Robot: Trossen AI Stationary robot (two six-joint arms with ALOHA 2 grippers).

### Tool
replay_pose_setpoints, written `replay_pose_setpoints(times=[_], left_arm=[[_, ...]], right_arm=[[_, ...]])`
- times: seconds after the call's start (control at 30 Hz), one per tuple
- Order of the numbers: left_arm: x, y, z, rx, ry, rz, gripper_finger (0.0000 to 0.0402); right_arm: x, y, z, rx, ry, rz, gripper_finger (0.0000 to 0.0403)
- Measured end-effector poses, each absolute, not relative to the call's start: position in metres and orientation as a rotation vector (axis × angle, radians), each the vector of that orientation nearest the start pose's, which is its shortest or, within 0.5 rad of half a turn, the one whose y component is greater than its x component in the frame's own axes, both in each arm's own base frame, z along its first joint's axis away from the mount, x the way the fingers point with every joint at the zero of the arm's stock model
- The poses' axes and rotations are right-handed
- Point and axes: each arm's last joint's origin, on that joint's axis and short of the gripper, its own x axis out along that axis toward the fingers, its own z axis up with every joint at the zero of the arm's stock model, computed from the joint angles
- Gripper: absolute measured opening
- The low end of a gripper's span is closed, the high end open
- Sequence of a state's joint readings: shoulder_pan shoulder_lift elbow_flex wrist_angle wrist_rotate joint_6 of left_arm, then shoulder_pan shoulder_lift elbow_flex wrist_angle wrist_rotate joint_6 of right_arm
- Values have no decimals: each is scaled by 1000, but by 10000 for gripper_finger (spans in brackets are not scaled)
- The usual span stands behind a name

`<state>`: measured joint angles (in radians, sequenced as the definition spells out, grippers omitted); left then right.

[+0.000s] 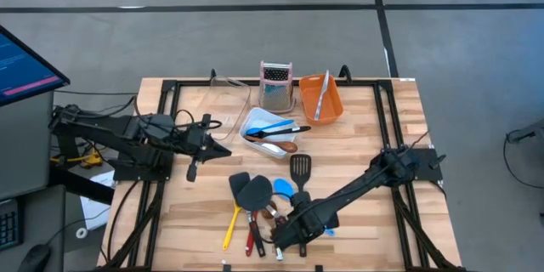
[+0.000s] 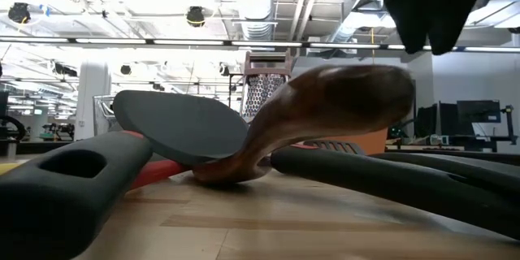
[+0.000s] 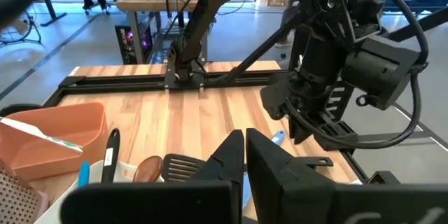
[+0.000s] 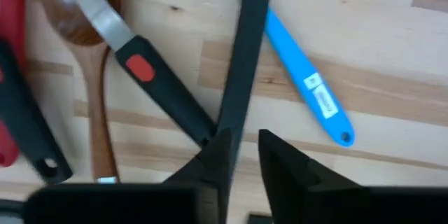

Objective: Pick & Place Kitchen Items
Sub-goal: Put the black slotted spatula into the transparent bin

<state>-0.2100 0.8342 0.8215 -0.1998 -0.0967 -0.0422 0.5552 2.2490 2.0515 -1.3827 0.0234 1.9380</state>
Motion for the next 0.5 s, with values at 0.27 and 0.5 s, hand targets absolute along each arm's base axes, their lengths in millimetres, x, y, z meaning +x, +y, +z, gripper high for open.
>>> replay_pose_setpoints(times=[0.27,0.5], left_arm=[[179,-35,335,-9,215,-109,2],[179,-35,335,-9,215,-109,2]], right_arm=[[373,230,219,1059,1237,-1073,120],[371,229,193,1080,1221,-1121,127]])
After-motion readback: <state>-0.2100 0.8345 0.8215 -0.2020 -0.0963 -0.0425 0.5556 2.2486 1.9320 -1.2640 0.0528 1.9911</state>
